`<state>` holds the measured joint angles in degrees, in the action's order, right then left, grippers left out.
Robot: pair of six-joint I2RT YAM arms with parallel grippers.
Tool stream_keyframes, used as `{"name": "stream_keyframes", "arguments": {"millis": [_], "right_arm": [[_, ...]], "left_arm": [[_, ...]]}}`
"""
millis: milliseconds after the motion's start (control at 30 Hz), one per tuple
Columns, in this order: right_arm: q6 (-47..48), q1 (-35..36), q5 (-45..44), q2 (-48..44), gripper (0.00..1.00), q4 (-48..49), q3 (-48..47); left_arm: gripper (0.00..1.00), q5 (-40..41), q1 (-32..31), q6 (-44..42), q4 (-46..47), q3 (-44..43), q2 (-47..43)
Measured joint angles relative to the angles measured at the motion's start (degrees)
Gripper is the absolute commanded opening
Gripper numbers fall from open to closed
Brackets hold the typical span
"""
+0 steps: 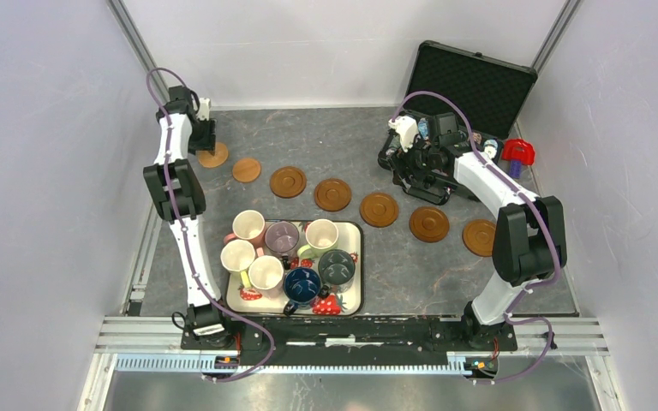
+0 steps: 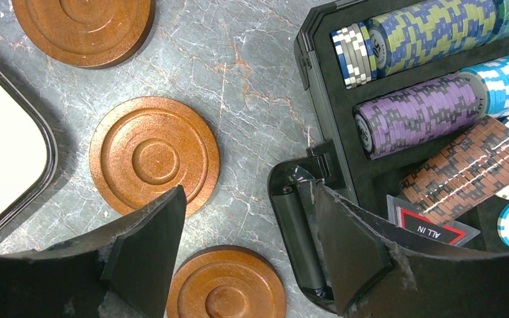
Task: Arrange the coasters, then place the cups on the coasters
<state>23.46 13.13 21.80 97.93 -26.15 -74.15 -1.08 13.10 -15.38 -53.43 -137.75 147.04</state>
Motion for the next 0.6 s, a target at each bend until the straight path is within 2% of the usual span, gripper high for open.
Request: {"name": "stream_keyframes", "arguments": {"millis": [133, 233, 333, 600], "right_arm": [[0.00, 0.02, 0.00, 0.00, 0.78, -0.11, 0.00], [0.00, 0.02, 0.02, 0.00, 0.78, -0.11, 0.00], [0.00, 0.02, 0.02, -0.04, 0.78, -0.09, 0.00], [0.00, 0.20, 0.52, -1.57, 0.80, -0.02, 0.15]], "left_arm": [[0.82, -2.08, 0.00, 0.28, 0.00, -0.20, -1.31], [0.89, -3.91, 0.00, 0.39, -0.15, 1.60, -5.81], [0.99, -5.73, 0.00, 0.44, 0.24, 6.69, -15.65], [1.00, -15.61, 0.07, -3.17, -2.82, 27.47, -50.99]]}}
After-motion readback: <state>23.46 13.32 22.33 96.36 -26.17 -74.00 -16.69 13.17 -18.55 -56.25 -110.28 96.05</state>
